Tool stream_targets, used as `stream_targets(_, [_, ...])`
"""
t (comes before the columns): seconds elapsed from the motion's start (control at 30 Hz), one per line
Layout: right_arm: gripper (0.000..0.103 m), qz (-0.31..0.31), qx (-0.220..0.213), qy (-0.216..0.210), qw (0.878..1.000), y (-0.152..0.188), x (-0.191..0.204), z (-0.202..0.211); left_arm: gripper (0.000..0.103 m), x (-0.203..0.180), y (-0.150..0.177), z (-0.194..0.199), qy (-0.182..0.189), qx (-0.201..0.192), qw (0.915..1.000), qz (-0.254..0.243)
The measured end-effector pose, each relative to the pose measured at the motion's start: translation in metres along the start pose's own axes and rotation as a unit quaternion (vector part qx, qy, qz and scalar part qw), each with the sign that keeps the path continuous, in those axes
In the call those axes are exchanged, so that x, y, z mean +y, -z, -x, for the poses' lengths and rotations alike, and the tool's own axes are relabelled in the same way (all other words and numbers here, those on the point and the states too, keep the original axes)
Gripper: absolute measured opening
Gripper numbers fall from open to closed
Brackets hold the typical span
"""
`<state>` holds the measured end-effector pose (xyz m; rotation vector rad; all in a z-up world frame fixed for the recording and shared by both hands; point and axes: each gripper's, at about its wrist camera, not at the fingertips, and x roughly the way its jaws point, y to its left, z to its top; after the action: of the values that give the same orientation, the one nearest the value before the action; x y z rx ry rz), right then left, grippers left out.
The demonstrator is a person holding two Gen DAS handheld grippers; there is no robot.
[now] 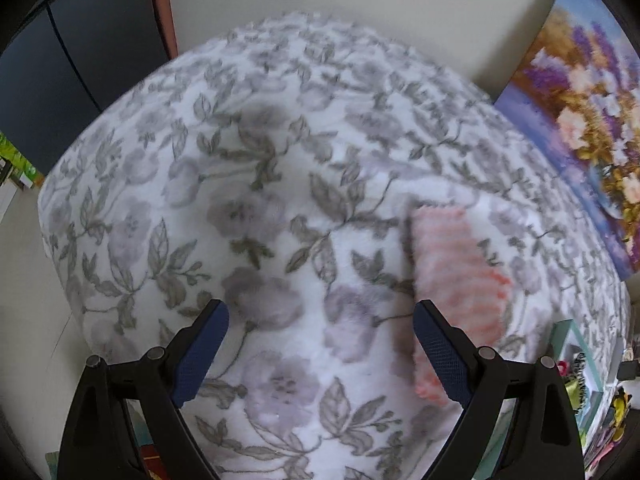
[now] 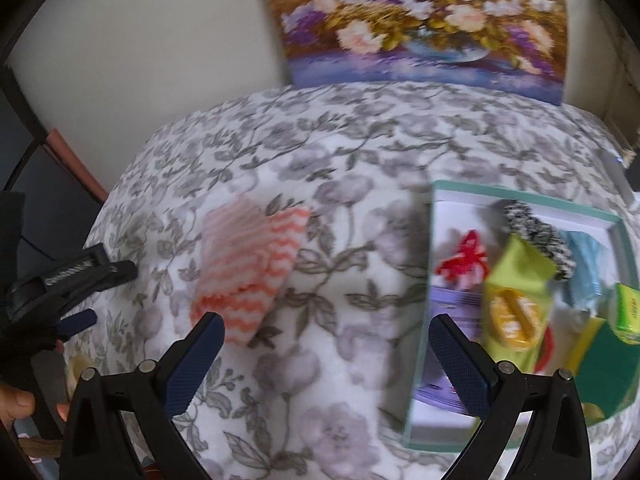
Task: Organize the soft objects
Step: 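Move the right tool back to the pink-orange striped towel on the bed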
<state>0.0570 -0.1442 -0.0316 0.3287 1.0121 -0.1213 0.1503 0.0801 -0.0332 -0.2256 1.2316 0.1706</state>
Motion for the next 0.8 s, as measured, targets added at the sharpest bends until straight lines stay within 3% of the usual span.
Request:
stream_targets(0.57, [0.103,0.015,0.050,-0.006,0.999,-0.009,0.021,-0.065,0.094,-0.014,-0.016,-0.049,0.030,0.067,0.9972,0.014])
stream_targets(0.8, [0.103,0.016,0.049,-0.014,0.999,-0.013,0.028,-0.077,0.094,-0.016,-0.023,-0.060,0.010,0.070,0.9973,0.018])
